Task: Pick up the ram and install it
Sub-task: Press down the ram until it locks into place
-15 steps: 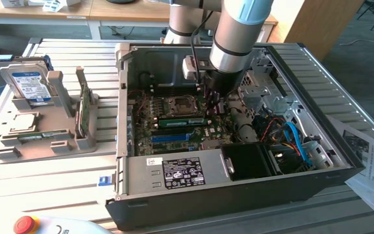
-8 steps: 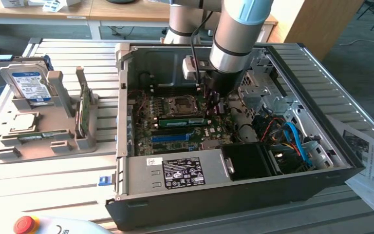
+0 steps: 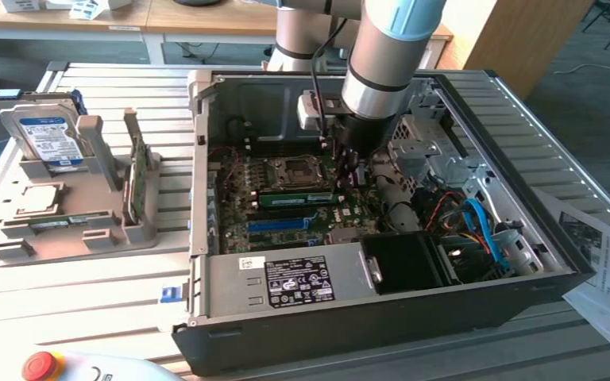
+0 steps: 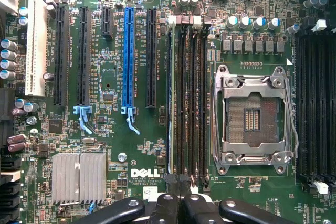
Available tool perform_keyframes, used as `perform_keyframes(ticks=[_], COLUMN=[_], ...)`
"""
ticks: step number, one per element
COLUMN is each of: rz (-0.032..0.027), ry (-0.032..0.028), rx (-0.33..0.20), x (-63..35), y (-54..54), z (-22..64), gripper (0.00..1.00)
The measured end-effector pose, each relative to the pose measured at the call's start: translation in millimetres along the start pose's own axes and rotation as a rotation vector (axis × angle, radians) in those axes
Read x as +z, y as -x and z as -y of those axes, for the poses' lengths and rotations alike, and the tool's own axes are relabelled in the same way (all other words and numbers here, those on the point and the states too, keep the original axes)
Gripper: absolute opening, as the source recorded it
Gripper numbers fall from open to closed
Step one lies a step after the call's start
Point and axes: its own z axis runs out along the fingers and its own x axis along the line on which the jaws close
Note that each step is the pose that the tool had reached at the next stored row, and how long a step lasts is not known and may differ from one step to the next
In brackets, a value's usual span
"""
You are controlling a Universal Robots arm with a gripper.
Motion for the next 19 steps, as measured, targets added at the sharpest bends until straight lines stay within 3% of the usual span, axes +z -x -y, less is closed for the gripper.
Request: perform_keyframes(ticks=[19], rz=[-0.0002], ry=[0.0001], rx=[0.0], x=[1.1], y=[0.0], z=[0.0], gripper=[0.1])
